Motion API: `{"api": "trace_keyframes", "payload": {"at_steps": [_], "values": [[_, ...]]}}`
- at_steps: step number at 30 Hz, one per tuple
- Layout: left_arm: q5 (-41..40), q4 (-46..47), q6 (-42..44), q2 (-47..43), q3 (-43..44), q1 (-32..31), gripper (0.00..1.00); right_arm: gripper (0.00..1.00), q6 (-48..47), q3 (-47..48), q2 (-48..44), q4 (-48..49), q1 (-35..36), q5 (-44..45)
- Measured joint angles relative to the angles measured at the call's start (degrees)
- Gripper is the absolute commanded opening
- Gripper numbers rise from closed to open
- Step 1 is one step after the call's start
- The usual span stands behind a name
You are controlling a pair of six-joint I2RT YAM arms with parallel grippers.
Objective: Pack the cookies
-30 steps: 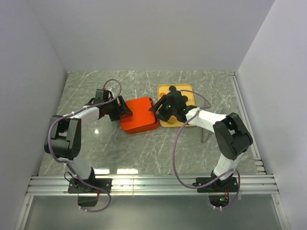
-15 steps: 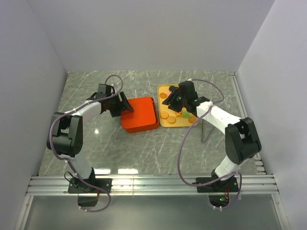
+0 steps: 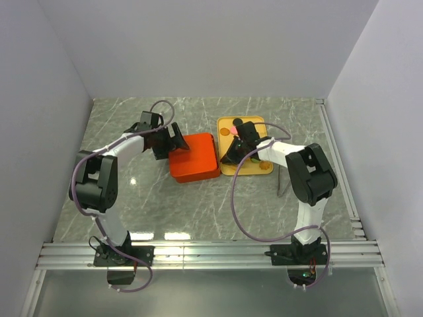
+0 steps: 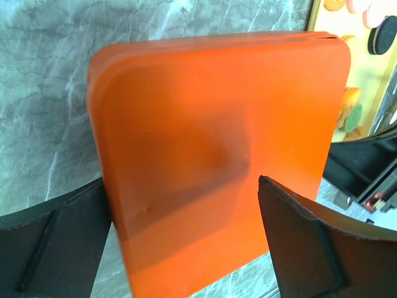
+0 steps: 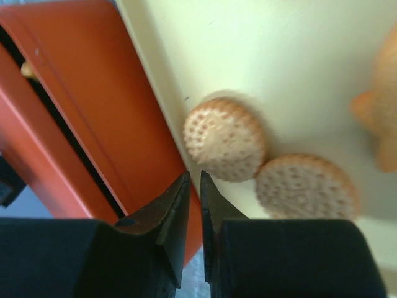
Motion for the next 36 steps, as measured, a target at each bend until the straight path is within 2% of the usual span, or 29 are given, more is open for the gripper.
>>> {"api": "trace_keyframes", "payload": {"at_steps": [12, 29, 36], "values": [[-5.38, -6.34, -0.5, 3.89, 7.04, -1.62, 0.99, 0.11, 2.1, -0.11, 0.68, 3.69, 1.36, -2.71], [-18.97, -26.64, -1.95, 12.66, 26.34, -6.25, 0.99, 0.08, 4.5, -1.7, 0.68, 7.82, 1.38, -6.32], [-20.63, -28.81, -3.08, 13.27, 27.67, -6.64, 0.99, 0.07, 4.61, -2.32, 0.68, 8.68, 1.38, -6.75]]}}
